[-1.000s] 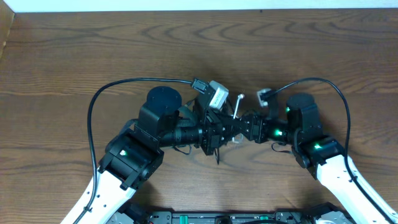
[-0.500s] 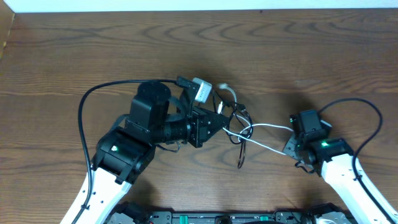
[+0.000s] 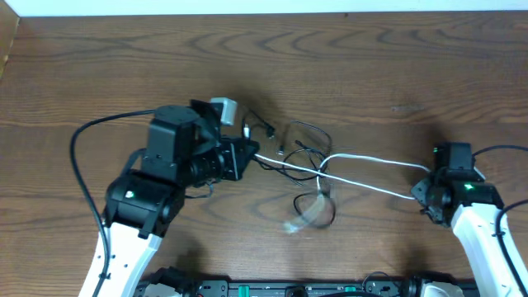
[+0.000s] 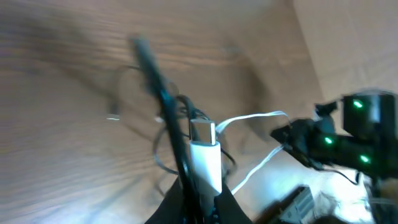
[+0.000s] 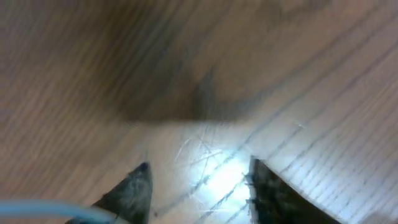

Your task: Untangle cables

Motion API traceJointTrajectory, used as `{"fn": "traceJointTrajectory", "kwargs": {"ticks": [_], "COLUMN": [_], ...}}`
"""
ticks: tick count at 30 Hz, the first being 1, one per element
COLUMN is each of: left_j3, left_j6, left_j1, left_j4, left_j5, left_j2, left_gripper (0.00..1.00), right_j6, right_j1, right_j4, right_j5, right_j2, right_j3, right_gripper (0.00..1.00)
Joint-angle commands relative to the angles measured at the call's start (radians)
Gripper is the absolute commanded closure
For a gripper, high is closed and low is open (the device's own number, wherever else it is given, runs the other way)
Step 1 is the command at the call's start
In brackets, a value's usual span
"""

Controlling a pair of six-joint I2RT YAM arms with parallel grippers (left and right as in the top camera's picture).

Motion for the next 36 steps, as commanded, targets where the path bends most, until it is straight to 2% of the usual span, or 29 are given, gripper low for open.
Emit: {"fn": "traceJointTrajectory", "kwargs": {"ticks": [1, 8, 13, 15, 18, 20, 22, 24, 26, 28, 29, 31, 32, 36], "left_j3": [0.01, 0.01, 0.01, 0.01, 0.01, 0.01, 0.01, 0.01, 0.01, 0.01, 0.01, 0.01, 0.01, 0.01], "left_j6": [0.018, 0.031, 0.028, -0.009, -0.049, -0.071, -0.083, -0.086, -0.085, -0.085, -0.085, -0.084, -0.08, -0.035], "left_j1": [0.043, 0.13, 0.259, 0.306, 0.34, 0.344, 0.339, 0.321, 0.282, 0.233, 0.18, 0.113, 0.039, -0.083], "left_j4": [-0.005, -0.005, 0.012, 0.034, 0.083, 0.135, 0.183, 0.232, 0.285, 0.315, 0.34, 0.369, 0.407, 0.466], "left_j5": [-0.044, -0.137, -0.137, -0.129, -0.058, 0.034, 0.126, 0.22, 0.315, 0.361, 0.378, 0.381, 0.384, 0.383], "left_j2": [-0.021, -0.023, -0.022, -0.022, -0.022, -0.021, -0.019, -0.017, -0.012, -0.005, 0.003, 0.011, 0.014, 0.02], "left_gripper": [0.93, 0.92, 0.93, 0.92, 0.92, 0.92, 0.92, 0.92, 0.92, 0.92, 0.92, 0.92, 0.92, 0.92], "right_j6": [-0.133, -0.136, -0.148, -0.148, -0.148, -0.185, -0.29, -0.417, -0.586, -0.682, -0.702, -0.702, -0.702, -0.701], "right_j1": [-0.042, -0.08, -0.164, -0.188, -0.2, -0.2, -0.2, -0.2, -0.191, -0.165, -0.136, -0.096, -0.064, 0.019], "right_j4": [0.022, 0.003, -0.015, -0.015, -0.013, 0.022, 0.08, 0.156, 0.251, 0.309, 0.353, 0.397, 0.422, 0.463], "right_j5": [-0.063, 0.031, 0.048, 0.036, 0.008, -0.084, -0.246, -0.483, -0.851, -1.116, -1.249, -1.348, -1.396, -1.415], "right_j2": [-0.004, -0.004, -0.004, -0.004, -0.004, -0.004, -0.004, -0.004, -0.004, -0.004, -0.004, -0.004, -0.004, -0.004], "right_j3": [0.004, 0.004, 0.004, 0.004, 0.004, 0.004, 0.004, 0.004, 0.004, 0.004, 0.004, 0.004, 0.004, 0.004], "right_gripper": [0.65, 0.67, 0.67, 0.67, 0.67, 0.67, 0.66, 0.59, 0.52, 0.47, 0.38, 0.26, 0.21, 0.2]}}
